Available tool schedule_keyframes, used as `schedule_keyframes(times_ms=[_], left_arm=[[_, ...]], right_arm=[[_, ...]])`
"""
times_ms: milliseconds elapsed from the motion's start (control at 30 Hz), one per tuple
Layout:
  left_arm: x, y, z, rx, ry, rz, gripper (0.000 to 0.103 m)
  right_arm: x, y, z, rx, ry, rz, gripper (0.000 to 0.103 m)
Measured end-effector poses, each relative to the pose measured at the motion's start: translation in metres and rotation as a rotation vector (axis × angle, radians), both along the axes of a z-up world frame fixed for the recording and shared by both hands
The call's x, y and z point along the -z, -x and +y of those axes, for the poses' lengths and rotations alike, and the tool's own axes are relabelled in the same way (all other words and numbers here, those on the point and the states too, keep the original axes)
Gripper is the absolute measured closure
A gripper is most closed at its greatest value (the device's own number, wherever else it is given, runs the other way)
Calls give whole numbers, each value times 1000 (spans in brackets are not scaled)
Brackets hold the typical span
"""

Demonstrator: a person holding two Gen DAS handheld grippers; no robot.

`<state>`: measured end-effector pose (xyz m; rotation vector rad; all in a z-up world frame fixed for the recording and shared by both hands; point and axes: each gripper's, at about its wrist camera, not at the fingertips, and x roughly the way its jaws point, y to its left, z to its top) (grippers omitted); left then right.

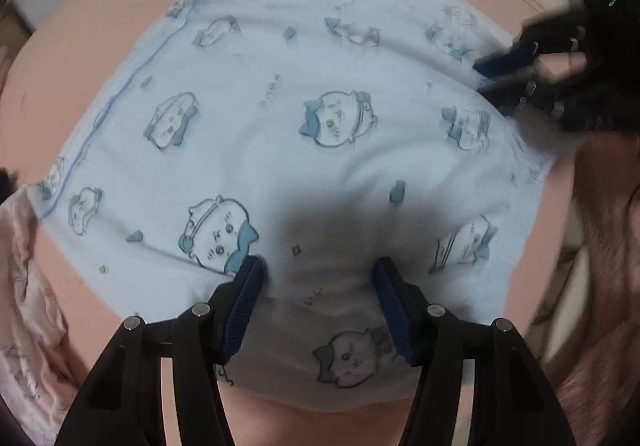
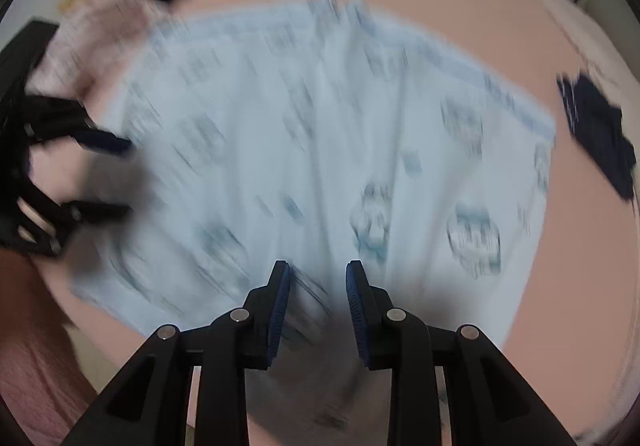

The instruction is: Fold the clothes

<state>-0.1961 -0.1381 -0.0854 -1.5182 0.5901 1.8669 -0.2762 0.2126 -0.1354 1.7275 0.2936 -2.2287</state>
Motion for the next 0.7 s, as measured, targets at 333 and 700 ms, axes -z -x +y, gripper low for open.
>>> schedule_keyframes(times_ms=[333,700], left_arm=[[-55,-50,-41,-28,-70,31,47],[-27,-100,-12,40,136,50,45]], right_arm=[[-8,-20,49,157,16,59,56],[24,-35,5,99,-30,26,50]])
